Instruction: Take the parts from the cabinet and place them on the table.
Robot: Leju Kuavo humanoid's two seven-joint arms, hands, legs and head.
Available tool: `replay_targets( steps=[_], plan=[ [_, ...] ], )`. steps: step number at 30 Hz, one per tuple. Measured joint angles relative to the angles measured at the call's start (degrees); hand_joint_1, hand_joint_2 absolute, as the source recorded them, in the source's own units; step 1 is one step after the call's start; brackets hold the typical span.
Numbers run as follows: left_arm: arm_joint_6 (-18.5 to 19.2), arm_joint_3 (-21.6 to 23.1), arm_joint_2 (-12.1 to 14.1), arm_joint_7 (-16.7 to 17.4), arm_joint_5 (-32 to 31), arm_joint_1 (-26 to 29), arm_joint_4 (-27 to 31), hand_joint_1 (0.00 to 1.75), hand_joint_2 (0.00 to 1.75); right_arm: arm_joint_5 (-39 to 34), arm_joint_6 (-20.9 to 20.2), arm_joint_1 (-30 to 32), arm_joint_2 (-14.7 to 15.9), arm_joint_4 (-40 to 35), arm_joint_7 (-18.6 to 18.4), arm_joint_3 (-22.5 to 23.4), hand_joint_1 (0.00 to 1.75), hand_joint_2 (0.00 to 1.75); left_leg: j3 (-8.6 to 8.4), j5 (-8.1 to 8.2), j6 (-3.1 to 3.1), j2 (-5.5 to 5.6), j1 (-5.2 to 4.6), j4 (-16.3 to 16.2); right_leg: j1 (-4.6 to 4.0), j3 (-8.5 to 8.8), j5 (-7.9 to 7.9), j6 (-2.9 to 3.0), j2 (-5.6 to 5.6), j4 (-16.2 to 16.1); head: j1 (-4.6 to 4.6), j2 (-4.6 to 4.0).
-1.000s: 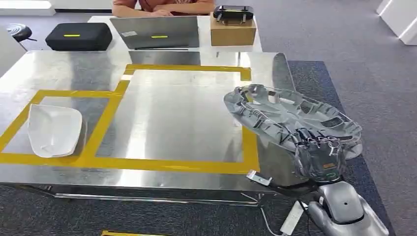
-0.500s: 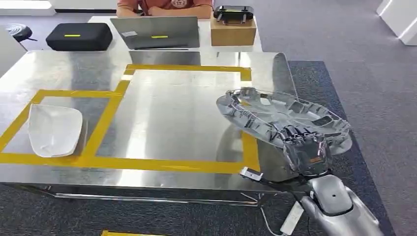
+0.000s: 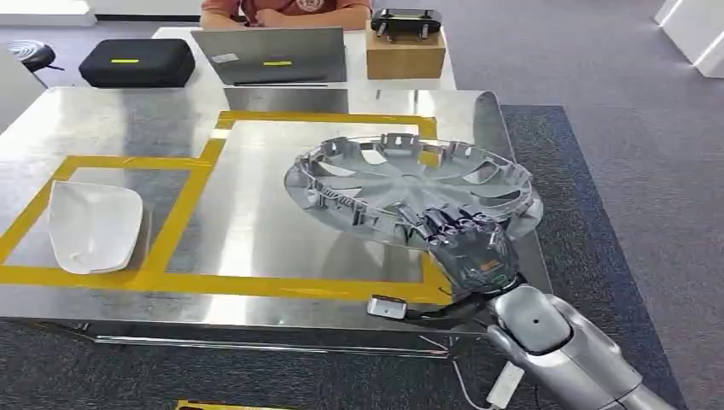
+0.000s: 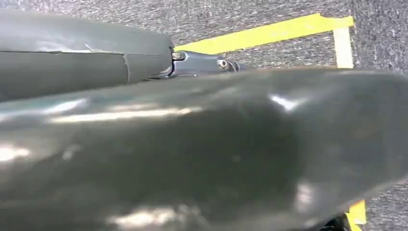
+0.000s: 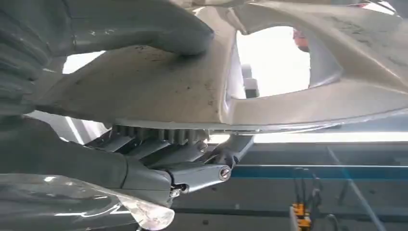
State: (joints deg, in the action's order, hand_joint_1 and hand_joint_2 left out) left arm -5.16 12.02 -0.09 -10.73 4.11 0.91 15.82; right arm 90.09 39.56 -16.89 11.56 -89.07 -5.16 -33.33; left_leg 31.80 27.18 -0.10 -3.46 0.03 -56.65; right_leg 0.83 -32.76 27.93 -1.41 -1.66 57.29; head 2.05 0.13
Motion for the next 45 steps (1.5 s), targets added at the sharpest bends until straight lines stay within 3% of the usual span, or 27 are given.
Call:
replay_targets(
  steps=[12,24,33,45],
  plan=[
    [1.3,0.0,0.8,0.7,-1.4,-1.7,-0.1,0.0,0.0,-0.6,0.0,-3.8,-2.9,1.2,5.7,-5.4,1.75,1.75,0.03,-0.01,0.0,0.0,-0.01,0.0,0.0,-0.02,-0.01,0.0,0.0,0.0,-0.02,0.0],
    [1.2,0.2,0.8,0.3,-2.6,-1.0,-0.1,0.0,0.0,-0.4,0.0,-2.3,-1.7,1.7,1.6,-6.5,1.75,1.75,0.05,0.03,0.01,-0.01,-0.03,-0.1,0.01,-0.04,0.0,0.0,0.04,0.0,0.0,0.02],
    [-0.1,0.2,0.2,0.3,-2.4,-0.1,0.0,0.0,0.0,-0.6,0.0,-0.1,-1.0,1.7,1.2,-6.1,1.75,1.75,0.06,0.04,0.01,-0.01,-0.03,-0.1,0.01,-0.04,-0.01,0.0,0.03,0.0,0.0,0.0],
    [-1.0,0.9,-0.2,1.5,-3.8,0.3,0.8,0.0,0.0,-3.0,0.0,1.2,-1.0,1.7,8.8,-4.9,1.75,1.75,0.07,0.04,0.01,0.0,-0.03,-0.1,0.01,-0.03,-0.01,-0.01,0.03,0.0,0.0,0.02]
  ],
)
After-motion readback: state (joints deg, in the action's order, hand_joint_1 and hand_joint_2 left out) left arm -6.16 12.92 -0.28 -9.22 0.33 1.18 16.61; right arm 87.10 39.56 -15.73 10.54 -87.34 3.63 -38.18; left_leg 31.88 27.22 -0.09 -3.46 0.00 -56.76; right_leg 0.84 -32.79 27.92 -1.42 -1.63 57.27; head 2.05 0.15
